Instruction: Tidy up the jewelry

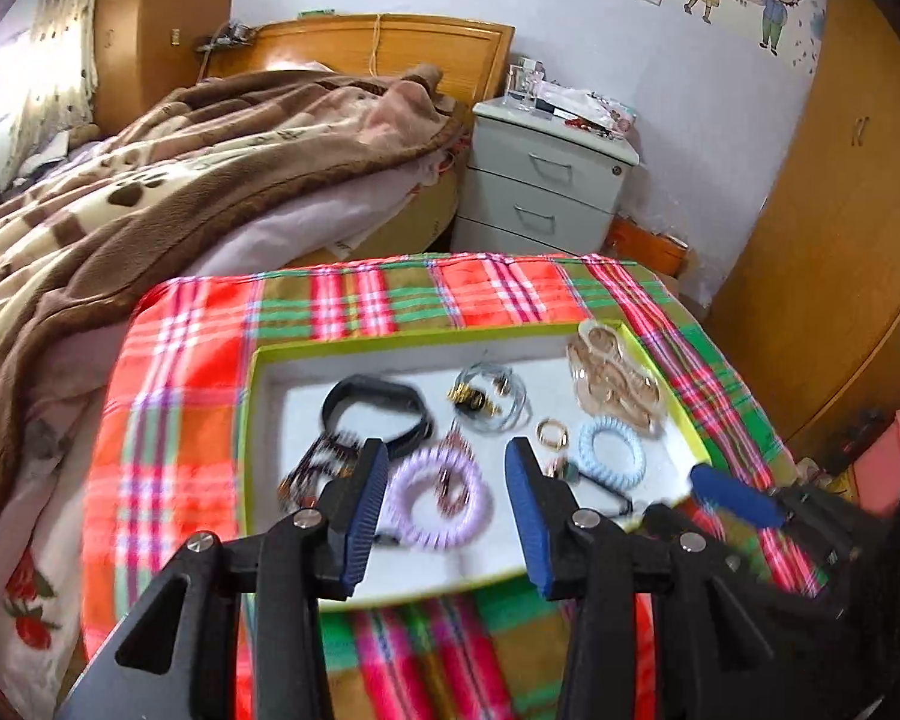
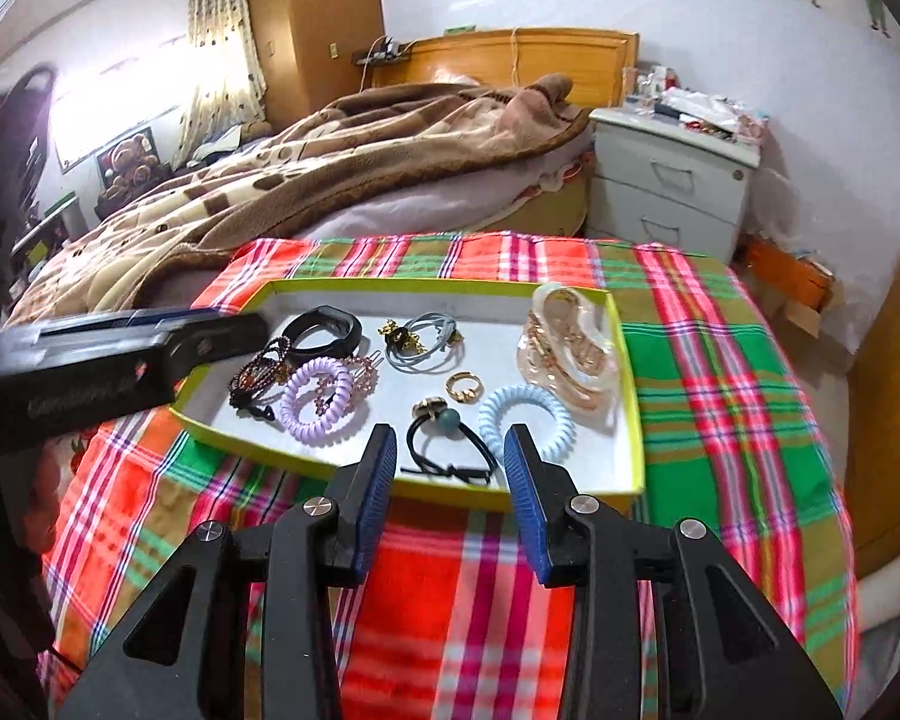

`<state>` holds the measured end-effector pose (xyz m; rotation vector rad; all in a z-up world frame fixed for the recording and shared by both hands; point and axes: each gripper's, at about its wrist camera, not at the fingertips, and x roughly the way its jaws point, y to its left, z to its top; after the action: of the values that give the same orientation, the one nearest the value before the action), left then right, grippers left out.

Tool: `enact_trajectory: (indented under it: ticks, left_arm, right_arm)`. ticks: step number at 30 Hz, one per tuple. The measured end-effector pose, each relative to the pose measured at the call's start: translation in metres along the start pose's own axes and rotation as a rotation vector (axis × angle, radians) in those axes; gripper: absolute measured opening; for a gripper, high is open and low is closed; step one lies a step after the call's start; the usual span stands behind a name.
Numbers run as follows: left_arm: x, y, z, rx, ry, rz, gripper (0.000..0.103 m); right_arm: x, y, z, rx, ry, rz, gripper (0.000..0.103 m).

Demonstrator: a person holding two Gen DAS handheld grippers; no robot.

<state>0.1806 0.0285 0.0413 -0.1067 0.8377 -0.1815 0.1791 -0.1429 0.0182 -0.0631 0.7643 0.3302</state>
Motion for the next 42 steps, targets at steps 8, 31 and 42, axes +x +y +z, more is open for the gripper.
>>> enact_trajectory:
  ticks: [8, 31, 42]
  left_arm:
    - [-0.035, 0.000, -0.042, -0.001, -0.019, 0.101, 0.043]
    - [-0.067, -0.022, -0.091, -0.010, -0.060, 0.173, 0.043]
    - [-0.066, -0.020, -0.092, -0.021, -0.056, 0.159, 0.043]
  right_arm:
    - [-0.032, 0.000, -0.013, 0.038, -0.049, -0.011, 0.039]
    - [-0.059, 0.012, -0.035, 0.049, -0.094, -0.020, 0.041]
    - [-0.059, 0.013, -0.035, 0.051, -0.093, -0.025, 0.041]
